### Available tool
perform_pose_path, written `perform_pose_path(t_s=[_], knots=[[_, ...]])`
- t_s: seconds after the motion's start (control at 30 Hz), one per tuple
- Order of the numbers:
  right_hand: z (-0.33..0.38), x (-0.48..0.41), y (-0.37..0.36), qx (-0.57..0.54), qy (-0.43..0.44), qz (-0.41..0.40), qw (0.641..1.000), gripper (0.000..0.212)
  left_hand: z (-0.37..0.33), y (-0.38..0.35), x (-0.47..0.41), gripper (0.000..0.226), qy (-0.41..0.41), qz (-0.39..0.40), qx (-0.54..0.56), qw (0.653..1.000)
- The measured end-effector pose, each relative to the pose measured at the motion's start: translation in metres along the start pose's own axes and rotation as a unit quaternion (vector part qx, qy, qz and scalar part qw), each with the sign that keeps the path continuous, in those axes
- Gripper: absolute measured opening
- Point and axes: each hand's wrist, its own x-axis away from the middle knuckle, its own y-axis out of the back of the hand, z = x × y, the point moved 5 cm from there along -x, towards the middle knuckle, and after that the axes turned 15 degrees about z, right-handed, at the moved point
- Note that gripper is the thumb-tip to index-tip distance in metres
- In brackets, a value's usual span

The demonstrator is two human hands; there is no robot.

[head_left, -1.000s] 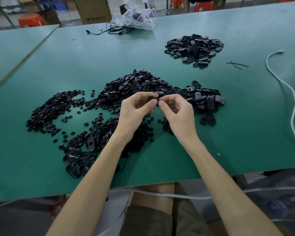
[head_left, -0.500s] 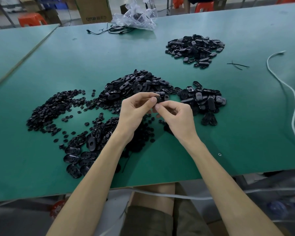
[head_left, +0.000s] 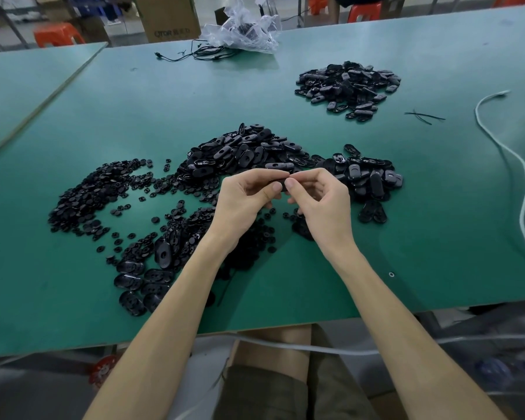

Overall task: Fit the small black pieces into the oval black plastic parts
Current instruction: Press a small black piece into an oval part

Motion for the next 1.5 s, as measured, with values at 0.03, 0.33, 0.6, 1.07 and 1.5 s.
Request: perform_pose_path(t_s=[0.03,0.33,0.6,1.07,1.5], knots=[[0.0002,0.0,0.0002,0.001,0.003,-0.003,1.0,0.007,0.0,-0.0005,-0.0003,0.021,0.001,0.003,0.0,1.0],[0.0028,0.0024,0.0043,0.011,0.017,-0.022,1.0,0.006,-0.0004,-0.003,0.0008,0.023,0.004,0.008,0.009,1.0],[0.0047,0.0029,0.0039,0.024,0.022,-0.013,0.999,0.014,-0.0002,-0.0033,0.0017,0.02,0.016,0.007,0.008,1.0],[0.0044,0.0021,-0.0025,0.033,0.016,0.024,0.999,0.007,0.0057,-0.0007,-0.0009,0.02,0.067,-0.023,0.013,0.997],[0.0066,0.001,-0.0024,0.046,0.023,0.014,0.999,0.025,0.0033,-0.0009,0.0006,0.024,0.028,0.018,0.091,0.995]])
